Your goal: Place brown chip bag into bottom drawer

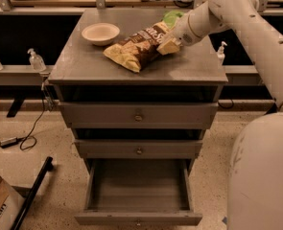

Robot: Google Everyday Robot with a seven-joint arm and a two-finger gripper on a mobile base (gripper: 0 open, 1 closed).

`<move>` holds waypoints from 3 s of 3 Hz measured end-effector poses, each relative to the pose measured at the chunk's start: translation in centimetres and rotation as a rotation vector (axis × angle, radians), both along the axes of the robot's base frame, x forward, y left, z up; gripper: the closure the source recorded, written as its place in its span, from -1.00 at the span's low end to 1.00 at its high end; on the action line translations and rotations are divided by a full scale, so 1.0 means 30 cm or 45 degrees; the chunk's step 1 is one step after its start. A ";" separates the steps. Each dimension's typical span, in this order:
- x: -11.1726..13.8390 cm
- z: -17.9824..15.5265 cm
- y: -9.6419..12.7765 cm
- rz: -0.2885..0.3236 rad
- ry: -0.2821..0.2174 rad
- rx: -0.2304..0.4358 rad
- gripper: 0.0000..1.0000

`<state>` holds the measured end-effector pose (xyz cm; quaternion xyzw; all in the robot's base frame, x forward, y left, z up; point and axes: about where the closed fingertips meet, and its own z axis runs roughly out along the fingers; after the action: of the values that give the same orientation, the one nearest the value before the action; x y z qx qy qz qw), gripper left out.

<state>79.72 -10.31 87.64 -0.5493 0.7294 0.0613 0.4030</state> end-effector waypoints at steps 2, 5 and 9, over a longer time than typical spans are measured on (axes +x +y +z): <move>-0.091 -0.029 0.040 0.026 0.061 0.052 1.00; -0.519 0.333 0.001 0.070 -0.002 -0.067 1.00; -0.995 -0.060 0.004 0.103 0.516 -0.087 1.00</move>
Offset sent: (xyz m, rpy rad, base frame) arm -0.0514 0.0198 0.0051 0.0580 0.0418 0.0291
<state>49.88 -10.20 85.84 -0.5679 0.7747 0.1618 0.2262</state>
